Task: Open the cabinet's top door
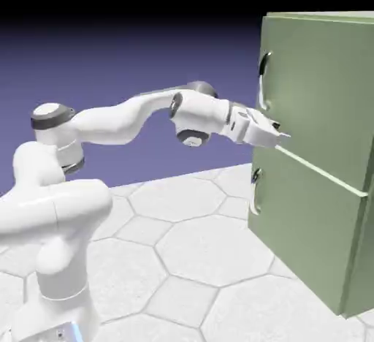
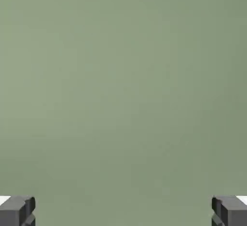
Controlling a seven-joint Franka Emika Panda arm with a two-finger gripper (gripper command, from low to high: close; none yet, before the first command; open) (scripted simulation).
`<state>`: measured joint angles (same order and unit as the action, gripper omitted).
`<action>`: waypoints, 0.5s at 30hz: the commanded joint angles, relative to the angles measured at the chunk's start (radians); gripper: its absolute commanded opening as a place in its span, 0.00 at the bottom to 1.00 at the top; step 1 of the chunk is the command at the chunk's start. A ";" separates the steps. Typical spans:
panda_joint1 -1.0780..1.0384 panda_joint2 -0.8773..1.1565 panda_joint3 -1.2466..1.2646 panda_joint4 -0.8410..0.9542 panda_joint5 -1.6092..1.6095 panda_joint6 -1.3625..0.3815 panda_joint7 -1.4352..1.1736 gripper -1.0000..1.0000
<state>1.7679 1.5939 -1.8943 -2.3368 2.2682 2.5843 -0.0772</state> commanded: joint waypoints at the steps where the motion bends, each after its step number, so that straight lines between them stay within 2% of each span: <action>1: 0.029 0.036 -0.032 0.008 0.038 -0.008 -0.014 0.50; 2: 0.059 0.073 -0.064 0.016 0.077 -0.015 -0.028 0.50; 7: -0.087 0.056 -0.045 0.159 0.126 -0.014 -0.028 0.50; 8: -0.087 0.056 -0.045 0.159 0.126 -0.014 -0.028 0.00; 15: 0.046 0.077 -0.105 -0.059 0.223 -0.218 -0.179 0.00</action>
<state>1.8141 1.6708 -1.9989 -2.3954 2.4931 2.3650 -0.2568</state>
